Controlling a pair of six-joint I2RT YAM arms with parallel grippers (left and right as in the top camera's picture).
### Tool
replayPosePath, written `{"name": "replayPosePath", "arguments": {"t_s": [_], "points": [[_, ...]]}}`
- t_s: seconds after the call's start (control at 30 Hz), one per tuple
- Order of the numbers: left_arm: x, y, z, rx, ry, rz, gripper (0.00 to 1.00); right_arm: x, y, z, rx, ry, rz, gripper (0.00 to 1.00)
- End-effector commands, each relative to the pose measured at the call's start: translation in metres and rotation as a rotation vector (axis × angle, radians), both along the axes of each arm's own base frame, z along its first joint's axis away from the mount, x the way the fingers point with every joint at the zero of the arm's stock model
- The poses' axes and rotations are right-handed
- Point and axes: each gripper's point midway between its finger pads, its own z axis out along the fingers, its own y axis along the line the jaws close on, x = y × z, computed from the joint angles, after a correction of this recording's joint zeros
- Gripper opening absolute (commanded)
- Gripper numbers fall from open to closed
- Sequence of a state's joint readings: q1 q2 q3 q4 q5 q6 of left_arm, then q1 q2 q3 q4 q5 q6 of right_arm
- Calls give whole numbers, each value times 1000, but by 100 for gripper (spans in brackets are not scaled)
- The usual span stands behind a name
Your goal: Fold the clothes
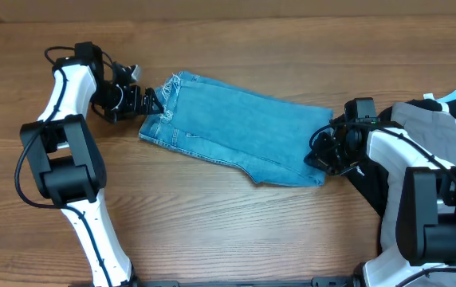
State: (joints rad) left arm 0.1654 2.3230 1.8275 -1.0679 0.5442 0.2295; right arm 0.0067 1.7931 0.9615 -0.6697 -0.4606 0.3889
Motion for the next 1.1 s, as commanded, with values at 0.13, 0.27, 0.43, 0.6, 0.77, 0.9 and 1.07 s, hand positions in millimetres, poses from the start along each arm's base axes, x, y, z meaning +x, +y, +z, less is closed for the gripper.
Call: {"name": "replayPosePath", "arguments": {"t_s": [0.13, 0.27, 0.43, 0.6, 0.77, 0.9, 1.07], "points": [[-31, -42, -65, -61, 161, -118, 99, 2, -3, -5, -14, -5, -8, 14], [-39, -45, -80, -69, 209, -122, 91, 2, -3, -4, -14, -5, -8, 14], [-40, -45, -83, -69, 219, -115, 49, 2, -3, -5, -14, -4, -8, 13], [-43, -40, -77, -73, 242, -93, 9, 1, -3, -5, -13, 0, -8, 8], [-44, -15, -49, -65, 273, -59, 4, -3, -3, 2, -14, 14, -9, 5], [-34, 25, 4, -10, 244, 6, 4, -3, -3, 24, -14, -7, -9, 5], [-20, 78, 89, 132, 109, 125, 4, -7, -3, 62, -13, -49, -8, 5]]}}
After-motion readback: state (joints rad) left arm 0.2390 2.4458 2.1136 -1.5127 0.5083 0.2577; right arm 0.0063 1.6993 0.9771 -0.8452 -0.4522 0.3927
